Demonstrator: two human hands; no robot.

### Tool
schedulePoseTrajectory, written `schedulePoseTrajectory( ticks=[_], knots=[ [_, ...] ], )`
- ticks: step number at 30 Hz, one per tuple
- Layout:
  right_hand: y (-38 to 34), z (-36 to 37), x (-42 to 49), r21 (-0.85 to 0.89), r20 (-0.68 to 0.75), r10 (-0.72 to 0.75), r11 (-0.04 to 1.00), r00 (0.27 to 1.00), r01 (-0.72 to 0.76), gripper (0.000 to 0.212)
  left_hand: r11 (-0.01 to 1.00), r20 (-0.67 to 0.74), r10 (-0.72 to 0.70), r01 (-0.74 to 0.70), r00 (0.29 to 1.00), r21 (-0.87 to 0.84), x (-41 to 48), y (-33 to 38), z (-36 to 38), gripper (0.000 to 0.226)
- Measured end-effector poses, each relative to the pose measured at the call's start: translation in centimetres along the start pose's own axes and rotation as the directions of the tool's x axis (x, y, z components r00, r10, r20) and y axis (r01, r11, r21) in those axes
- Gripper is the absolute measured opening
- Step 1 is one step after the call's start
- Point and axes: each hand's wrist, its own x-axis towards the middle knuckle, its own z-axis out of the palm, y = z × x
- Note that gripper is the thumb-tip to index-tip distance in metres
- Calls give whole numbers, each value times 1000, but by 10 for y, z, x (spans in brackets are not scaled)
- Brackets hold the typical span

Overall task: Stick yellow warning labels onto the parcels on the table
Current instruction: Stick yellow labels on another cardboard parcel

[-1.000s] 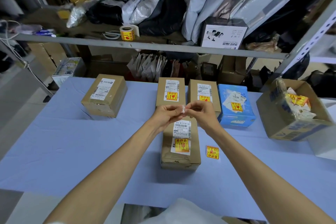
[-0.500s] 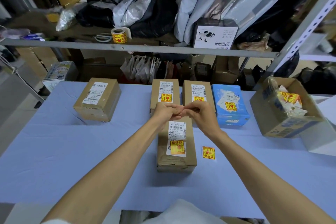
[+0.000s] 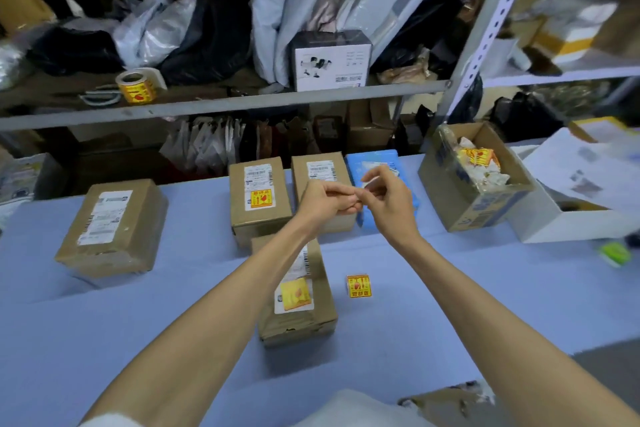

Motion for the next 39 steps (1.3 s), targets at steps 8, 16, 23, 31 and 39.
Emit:
schedulePoseTrajectory(
  ticks=[8, 16, 23, 31, 39],
  knots=[
    [44, -78, 1, -188, -52, -51, 981, 997, 40, 5, 982, 162, -182, 189, 970, -30, 41, 0, 77, 24],
    [72, -138, 15, -348, -91, -11, 937, 996, -22, 4, 918, 361, -395, 382, 845, 108, 87, 16, 136, 26],
    [104, -186, 56, -354, -170, 112, 920, 979, -167, 7, 831, 410, -136, -121, 902, 543, 140, 37, 194, 22],
    [143, -218, 107, -343, -321, 220, 879, 921, -330, 5, 422, 457, 81, -446, 886, 789, 199, 37, 241, 32],
    [160, -222, 132, -253, -239, 411, 849, 880, -465, 31, 342, 440, 25, -421, 898, 840, 218, 31, 249, 41]
  ],
)
